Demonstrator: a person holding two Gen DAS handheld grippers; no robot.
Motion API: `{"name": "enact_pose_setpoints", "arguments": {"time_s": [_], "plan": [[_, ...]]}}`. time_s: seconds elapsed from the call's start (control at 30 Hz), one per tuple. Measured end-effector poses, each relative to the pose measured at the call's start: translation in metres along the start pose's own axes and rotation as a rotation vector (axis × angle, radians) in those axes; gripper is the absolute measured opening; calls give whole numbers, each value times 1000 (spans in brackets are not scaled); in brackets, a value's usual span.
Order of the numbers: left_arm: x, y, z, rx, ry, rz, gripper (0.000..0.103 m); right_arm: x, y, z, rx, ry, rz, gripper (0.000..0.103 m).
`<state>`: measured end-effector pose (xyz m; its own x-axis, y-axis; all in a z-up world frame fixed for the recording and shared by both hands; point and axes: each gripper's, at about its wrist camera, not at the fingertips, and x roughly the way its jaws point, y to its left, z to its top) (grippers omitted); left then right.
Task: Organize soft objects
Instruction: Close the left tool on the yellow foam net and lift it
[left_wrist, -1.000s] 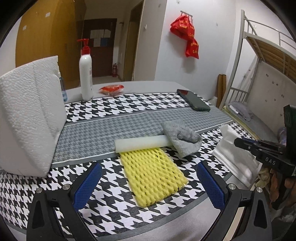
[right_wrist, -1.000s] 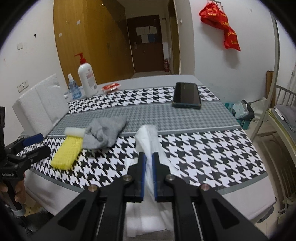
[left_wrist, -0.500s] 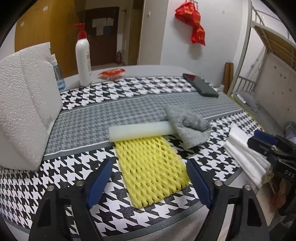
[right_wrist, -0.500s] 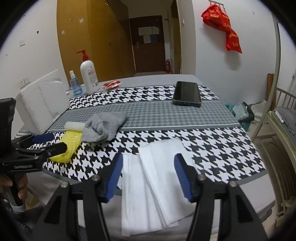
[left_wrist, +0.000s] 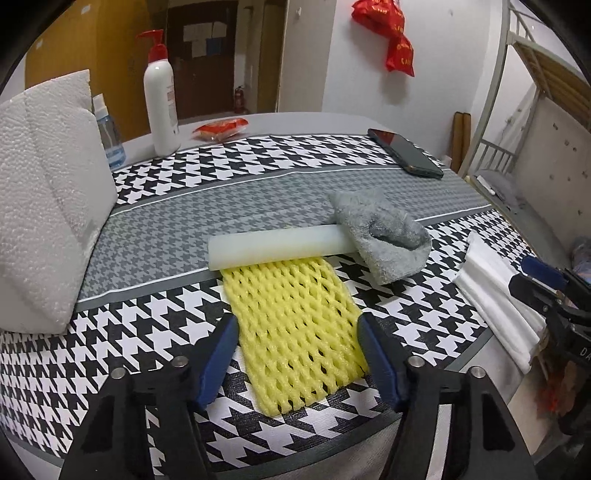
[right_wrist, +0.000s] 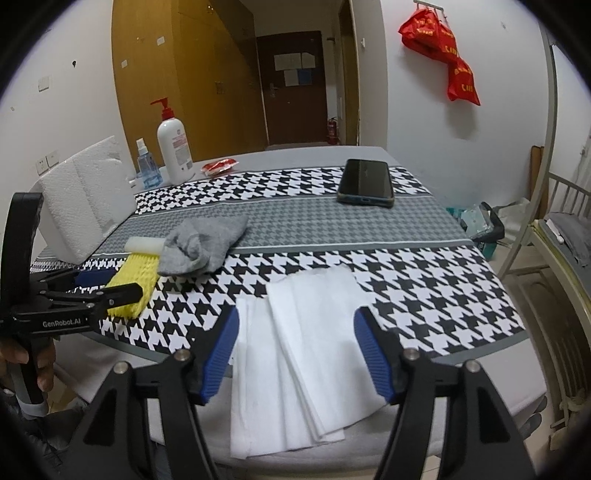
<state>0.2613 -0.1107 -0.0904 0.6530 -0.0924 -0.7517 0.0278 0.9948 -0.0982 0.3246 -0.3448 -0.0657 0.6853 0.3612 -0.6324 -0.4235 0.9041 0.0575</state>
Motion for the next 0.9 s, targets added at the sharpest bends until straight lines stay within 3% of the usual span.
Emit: {"name": "enact_pose_setpoints", "arguments": {"time_s": [0.27,0.37,0.43,0.47,0.73,0.9], "plan": [[0,-3,2,11,-2,-19,43,-2,-3,0,5,0,-10,69],[-1,0,4,-2,-10,-28,32,-4,-4,-1,8,1,-14,69],[-4,2,5,-6,-25,-21,15,-4,-4,-2,10,2,-12,69],[-5,4,6,-10,-31,-24,13,-4,-5,-2,11,2,-12,69],[-16,10,9,-6,-69,-48,11,-5,-4,-3,9,12,-15,69],[-37,14,13,10,-137,-43,11,-4,-2,-3,2,15,-10,69]]}}
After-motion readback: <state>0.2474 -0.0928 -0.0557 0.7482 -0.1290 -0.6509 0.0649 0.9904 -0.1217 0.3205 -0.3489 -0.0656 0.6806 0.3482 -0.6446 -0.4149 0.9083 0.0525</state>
